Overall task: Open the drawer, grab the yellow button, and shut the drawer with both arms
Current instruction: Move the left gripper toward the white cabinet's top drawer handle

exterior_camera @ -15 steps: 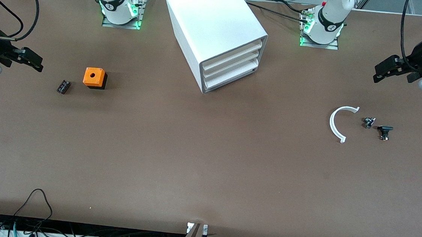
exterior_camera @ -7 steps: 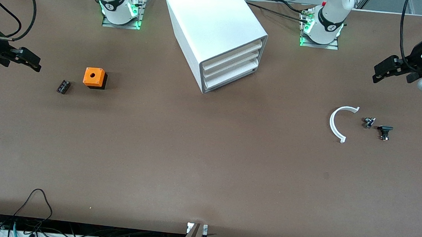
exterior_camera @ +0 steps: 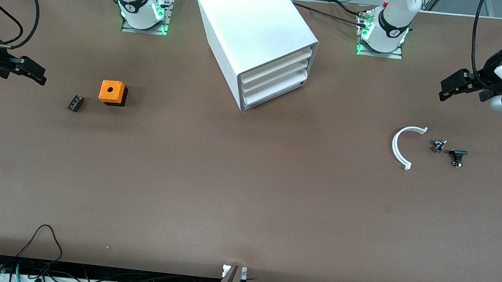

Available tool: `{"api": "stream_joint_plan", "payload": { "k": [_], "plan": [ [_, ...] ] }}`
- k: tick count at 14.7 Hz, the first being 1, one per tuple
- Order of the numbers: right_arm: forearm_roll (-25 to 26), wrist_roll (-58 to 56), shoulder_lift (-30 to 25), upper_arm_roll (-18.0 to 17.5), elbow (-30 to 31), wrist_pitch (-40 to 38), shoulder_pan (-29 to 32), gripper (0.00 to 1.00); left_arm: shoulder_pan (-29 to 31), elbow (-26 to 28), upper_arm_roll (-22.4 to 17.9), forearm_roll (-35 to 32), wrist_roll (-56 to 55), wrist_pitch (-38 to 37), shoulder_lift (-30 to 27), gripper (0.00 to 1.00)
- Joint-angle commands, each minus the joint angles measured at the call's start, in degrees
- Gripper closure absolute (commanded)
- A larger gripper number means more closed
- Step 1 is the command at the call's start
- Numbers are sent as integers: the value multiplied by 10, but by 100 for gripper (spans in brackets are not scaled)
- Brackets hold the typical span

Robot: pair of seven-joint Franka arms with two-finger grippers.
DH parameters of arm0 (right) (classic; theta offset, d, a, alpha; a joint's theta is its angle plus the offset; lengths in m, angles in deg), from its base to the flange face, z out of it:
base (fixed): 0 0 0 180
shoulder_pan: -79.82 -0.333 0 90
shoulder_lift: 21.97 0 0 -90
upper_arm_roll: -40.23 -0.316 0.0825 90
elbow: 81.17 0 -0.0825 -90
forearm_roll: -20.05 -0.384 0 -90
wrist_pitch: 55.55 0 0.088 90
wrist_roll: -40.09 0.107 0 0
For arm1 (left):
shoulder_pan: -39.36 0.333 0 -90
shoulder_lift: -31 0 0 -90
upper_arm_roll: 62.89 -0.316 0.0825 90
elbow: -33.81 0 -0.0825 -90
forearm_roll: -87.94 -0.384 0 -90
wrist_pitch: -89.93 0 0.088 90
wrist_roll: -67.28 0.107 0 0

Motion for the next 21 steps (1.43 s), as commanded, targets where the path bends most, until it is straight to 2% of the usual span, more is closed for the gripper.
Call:
{"api": "stream_joint_plan", "payload": {
  "k": [1, 5, 9, 12, 14, 16, 17, 21],
  "plan": [
    [-9, -10, -11, -2, 10, 6, 2, 0, -2, -19, 2, -12, 12, -5, 18, 0],
    [-9, -10, -11, 0, 10, 6, 2, 0, -6, -5, 8, -2, 9, -8, 86, 0],
    [-9, -10, -12, -2, 9, 1, 2, 0, -8, -9, 25, 18, 8, -8, 91, 0],
    [-9, -11, -13, -2, 9, -1, 2, 0, 11, -9, 24, 62, 23, -9, 135, 0],
    [-9, -28, -13, -1, 9, -1, 2, 0, 49, -8, 24, 143, 73, -12, 149, 0],
    [-9, -35, -13, 0, 10, -2, 2, 0, 70, 2, 24, 254, 108, -63, 177, 0],
    [-9, -35, -13, 0, 9, -1, 2, 0, 71, 4, 23, 289, 115, -96, 195, 0],
    [-9, -35, -13, 0, 10, 0, 2, 0, 62, 75, 26, 410, 188, -103, 228, 0]
  ]
}}
